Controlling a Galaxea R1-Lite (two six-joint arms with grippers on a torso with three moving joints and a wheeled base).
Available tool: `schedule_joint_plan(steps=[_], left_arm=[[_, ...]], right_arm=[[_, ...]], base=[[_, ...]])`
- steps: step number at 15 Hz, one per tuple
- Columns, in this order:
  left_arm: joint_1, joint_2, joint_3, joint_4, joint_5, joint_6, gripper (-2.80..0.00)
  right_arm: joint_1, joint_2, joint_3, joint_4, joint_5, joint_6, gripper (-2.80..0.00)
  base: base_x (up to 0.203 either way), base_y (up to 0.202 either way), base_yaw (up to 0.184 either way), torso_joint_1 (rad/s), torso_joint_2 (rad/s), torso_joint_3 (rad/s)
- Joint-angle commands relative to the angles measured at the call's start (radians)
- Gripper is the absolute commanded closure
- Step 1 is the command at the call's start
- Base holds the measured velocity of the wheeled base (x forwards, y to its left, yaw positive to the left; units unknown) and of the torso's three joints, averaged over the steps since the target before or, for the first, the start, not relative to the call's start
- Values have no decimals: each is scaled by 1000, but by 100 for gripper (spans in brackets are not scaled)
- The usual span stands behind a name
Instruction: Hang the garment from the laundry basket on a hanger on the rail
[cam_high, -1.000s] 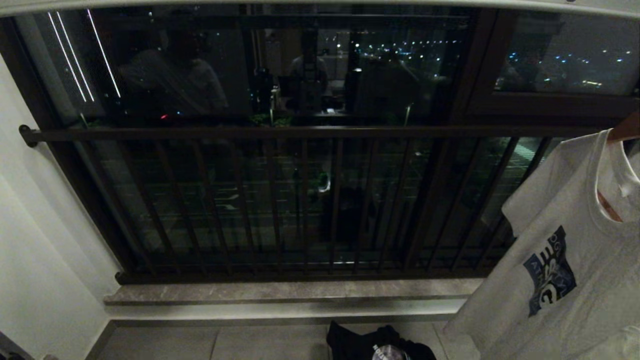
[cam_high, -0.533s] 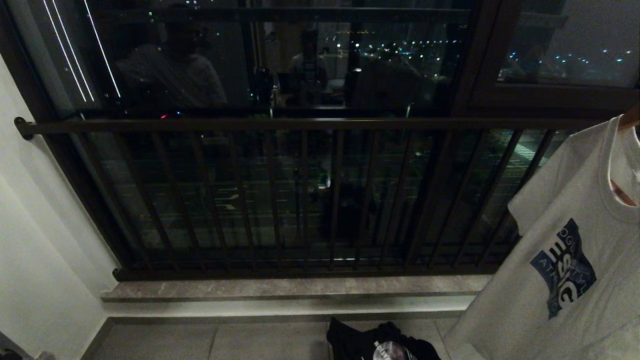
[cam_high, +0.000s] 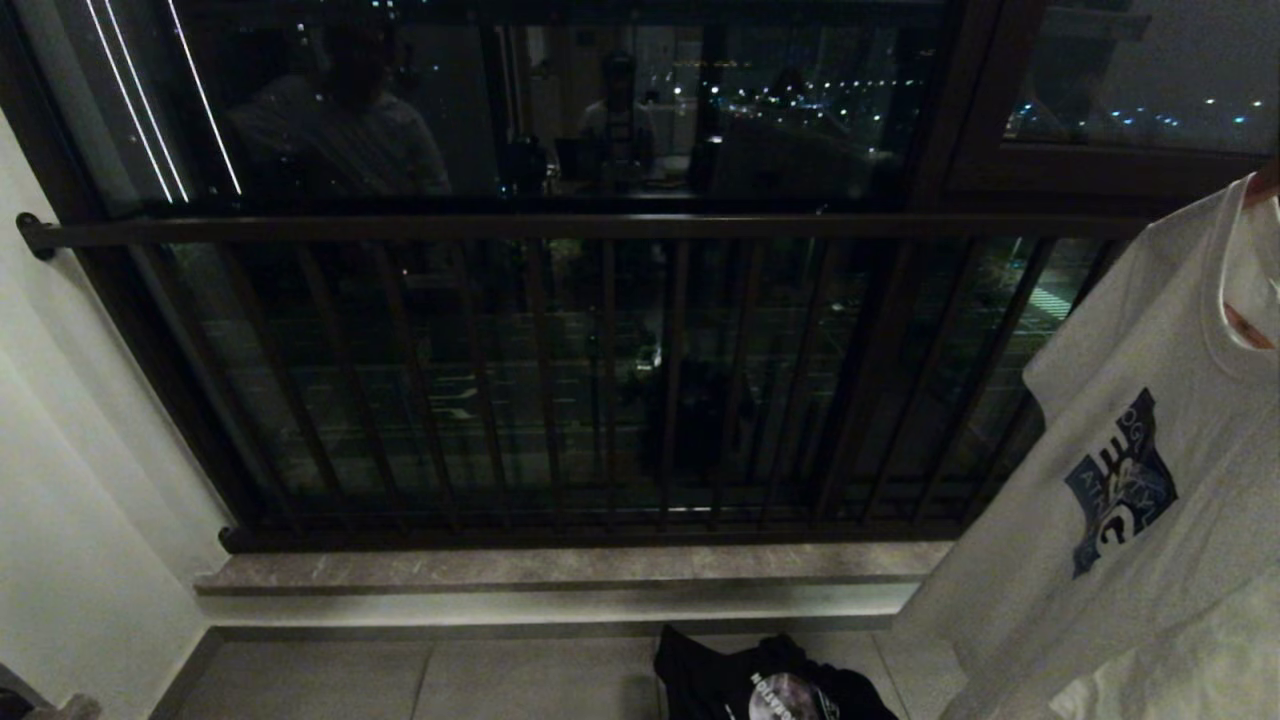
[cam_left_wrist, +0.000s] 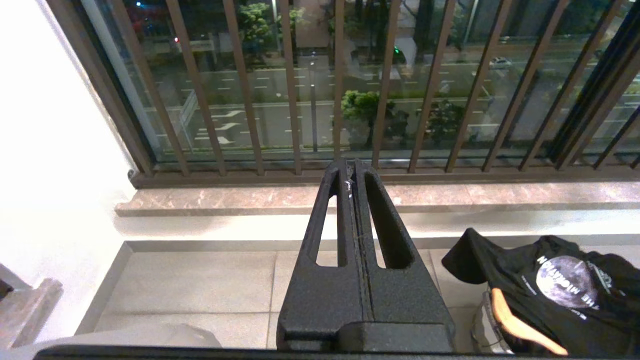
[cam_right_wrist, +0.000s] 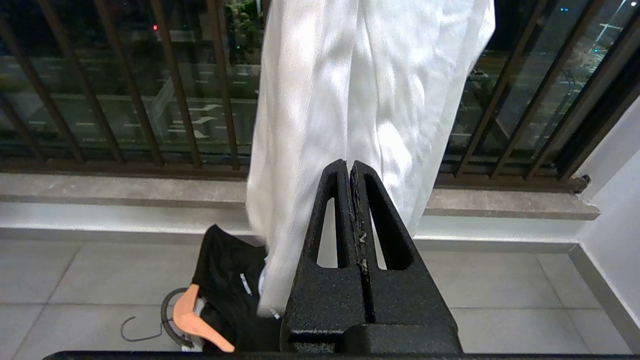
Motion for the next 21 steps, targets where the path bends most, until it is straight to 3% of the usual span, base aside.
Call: schedule_joint_plan(steps=[1, 9, 21], left_arm=[[0, 1, 2, -1, 0, -2, 0], [0, 1, 2, -1, 0, -3, 0], [0, 1, 2, -1, 0, -3, 0]], right_arm=[[0, 1, 0, 0, 1, -2, 0], [0, 1, 0, 2, 4, -4, 0], [0, 1, 0, 2, 4, -4, 0]], base=[[0, 0, 0, -153, 349, 196], [0, 0, 0, -157, 375, 219], [0, 0, 0, -199, 530, 326]])
